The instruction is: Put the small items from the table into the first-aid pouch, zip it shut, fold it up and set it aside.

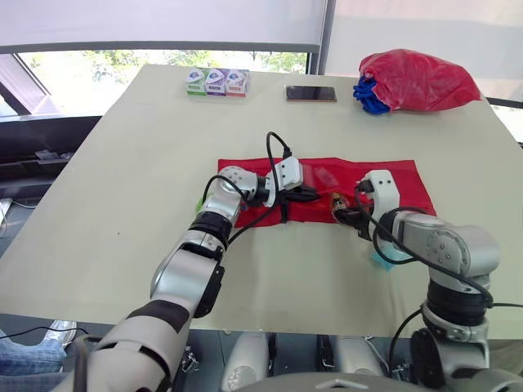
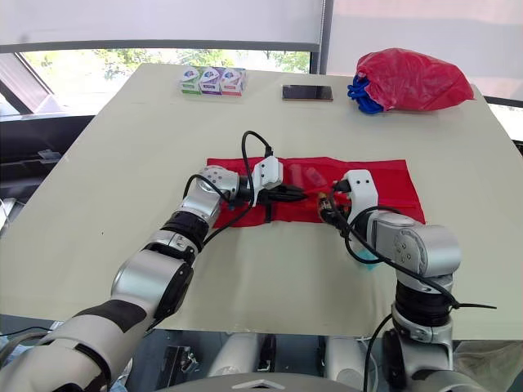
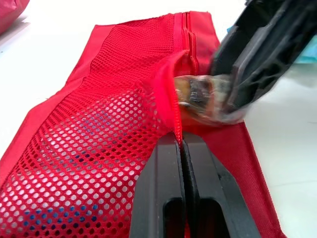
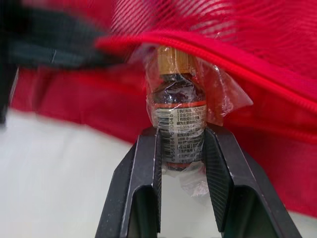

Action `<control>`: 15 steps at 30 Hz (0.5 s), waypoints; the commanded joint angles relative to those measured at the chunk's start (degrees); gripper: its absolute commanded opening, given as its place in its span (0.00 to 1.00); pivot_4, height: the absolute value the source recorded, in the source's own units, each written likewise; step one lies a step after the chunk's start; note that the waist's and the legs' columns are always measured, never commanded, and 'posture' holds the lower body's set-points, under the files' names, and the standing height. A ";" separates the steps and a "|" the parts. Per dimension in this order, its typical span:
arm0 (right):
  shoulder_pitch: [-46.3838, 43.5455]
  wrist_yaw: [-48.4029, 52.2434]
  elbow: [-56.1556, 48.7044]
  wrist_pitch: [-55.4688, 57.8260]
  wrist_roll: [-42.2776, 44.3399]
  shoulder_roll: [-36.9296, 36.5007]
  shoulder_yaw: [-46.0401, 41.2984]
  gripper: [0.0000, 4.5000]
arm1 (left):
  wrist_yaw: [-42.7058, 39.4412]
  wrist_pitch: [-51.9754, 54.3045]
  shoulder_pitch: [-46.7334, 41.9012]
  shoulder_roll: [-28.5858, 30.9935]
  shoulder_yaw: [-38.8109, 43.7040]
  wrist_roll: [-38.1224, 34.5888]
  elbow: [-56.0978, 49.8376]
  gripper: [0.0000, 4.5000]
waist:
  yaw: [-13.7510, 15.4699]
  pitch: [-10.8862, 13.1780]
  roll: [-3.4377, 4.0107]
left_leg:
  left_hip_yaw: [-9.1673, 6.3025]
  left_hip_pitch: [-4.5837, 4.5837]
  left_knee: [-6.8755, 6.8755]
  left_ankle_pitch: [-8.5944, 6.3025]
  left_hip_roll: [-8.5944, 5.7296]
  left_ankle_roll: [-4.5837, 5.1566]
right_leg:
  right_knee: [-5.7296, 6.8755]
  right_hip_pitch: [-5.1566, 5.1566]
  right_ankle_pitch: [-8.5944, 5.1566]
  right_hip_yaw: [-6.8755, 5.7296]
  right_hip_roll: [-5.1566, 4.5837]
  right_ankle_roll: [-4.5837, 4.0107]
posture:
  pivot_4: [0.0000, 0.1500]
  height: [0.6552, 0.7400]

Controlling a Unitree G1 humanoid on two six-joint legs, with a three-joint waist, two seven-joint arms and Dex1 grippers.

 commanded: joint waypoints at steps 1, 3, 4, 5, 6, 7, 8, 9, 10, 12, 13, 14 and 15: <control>-2.27 -1.66 -1.18 0.70 -0.18 2.24 -3.77 0.16 | -0.60 0.01 0.07 -0.35 0.33 -0.89 -2.25 0.00 | 0.02 0.00 0.01 | 0.00 0.00 0.00 0.00 0.00 0.00 | 0.00 0.00 0.00 0.00 0.00 0.00 | 1.00 1.00; -2.74 -2.34 -1.12 0.71 0.00 3.70 -5.01 0.16 | -0.72 -0.01 0.29 -0.37 0.23 -0.87 -2.45 0.00 | -0.02 0.00 0.03 | -0.01 0.00 -0.01 0.00 0.00 0.00 | 0.00 -0.01 0.00 -0.01 0.00 0.00 | 1.00 1.00; -3.00 -2.74 -0.96 0.71 0.19 4.69 -5.81 0.16 | -0.85 -0.04 0.38 -0.39 0.16 -0.88 -2.55 0.00 | -0.03 0.00 0.03 | -0.01 0.00 -0.01 0.00 -0.01 0.00 | 0.00 -0.01 0.00 -0.01 0.00 0.00 | 1.00 1.00; -3.20 -3.12 -0.79 0.71 0.38 5.55 -6.50 0.16 | -0.95 -0.05 0.44 -0.41 0.11 -0.91 -2.64 0.00 | -0.05 -0.01 0.04 | -0.01 0.00 -0.02 0.00 -0.01 0.00 | 0.00 -0.01 0.00 -0.01 0.00 0.00 | 1.00 1.00; -3.42 -3.49 -0.56 0.71 0.58 6.35 -7.14 0.16 | -1.06 -0.05 0.46 -0.42 0.05 -0.96 -2.70 0.00 | -0.05 -0.01 0.04 | -0.01 0.00 -0.02 0.00 -0.01 0.00 | 0.01 -0.01 0.00 -0.01 0.00 0.00 | 1.00 1.00; -3.66 -3.78 -0.25 0.71 0.67 6.99 -7.55 0.16 | -1.19 -0.03 0.48 -0.43 0.01 -1.02 -2.79 0.00 | -0.06 -0.01 0.04 | -0.01 0.00 -0.02 0.00 -0.01 0.00 | 0.01 -0.01 0.00 -0.01 0.00 0.00 | 1.00 1.00; -3.86 -4.00 0.15 0.71 0.61 7.35 -7.64 0.16 | -1.34 0.02 0.51 -0.46 -0.01 -1.11 -2.92 0.00 | -0.07 -0.01 0.04 | -0.01 0.00 -0.02 0.00 -0.01 0.00 | 0.01 -0.01 0.00 -0.01 0.00 0.00 | 1.00 1.00; -4.09 -4.19 0.75 0.71 0.52 7.68 -7.83 0.16 | -1.43 0.04 0.51 -0.49 -0.02 -1.16 -2.94 0.00 | -0.10 0.00 0.05 | -0.01 0.00 -0.02 0.00 -0.01 0.00 | 0.01 -0.01 0.00 0.00 0.00 0.00 | 1.00 1.00; -4.28 -4.32 1.58 0.71 0.33 7.88 -8.01 0.16 | -1.52 0.05 0.52 -0.51 -0.01 -1.20 -2.95 0.00 | -0.10 0.00 0.05 | -0.01 0.00 -0.02 0.00 -0.02 0.00 | 0.01 -0.01 0.00 0.00 0.00 0.00 | 1.00 1.00; -3.75 -4.33 2.95 0.71 0.23 7.68 -7.31 0.16 | -1.58 0.32 0.48 -0.67 0.26 -1.59 -3.11 0.00 | -0.12 0.00 0.06 | -0.01 0.01 -0.02 0.00 -0.02 0.00 | 0.01 -0.01 0.00 0.01 0.00 0.00 | 1.00 1.00; -3.14 -4.26 3.22 0.71 0.42 7.66 -6.75 0.16 | -1.48 0.47 0.40 -0.78 0.51 -1.87 -3.24 0.00 | -0.12 0.00 0.06 | -0.01 0.01 -0.02 0.00 -0.02 0.00 | 0.01 -0.01 0.00 0.01 0.00 0.00 | 1.00 1.00; -2.74 -4.21 3.34 0.71 0.60 7.65 -6.38 0.16 | -1.39 0.58 0.34 -0.85 0.67 -2.05 -3.33 0.00 | -0.11 0.00 0.06 | -0.02 0.01 -0.03 0.00 -0.02 0.00 | 0.01 -0.02 0.00 -0.01 0.00 0.00 | 1.00 1.00; -2.36 -4.18 3.34 0.71 0.77 7.62 -6.06 0.16 | -1.27 0.54 0.29 -0.92 0.82 -2.18 -3.42 0.00 | -0.12 -0.01 0.08 | -0.01 0.01 -0.03 0.00 -0.02 0.00 | 0.01 -0.02 0.00 0.00 0.00 0.00 | 1.00 1.00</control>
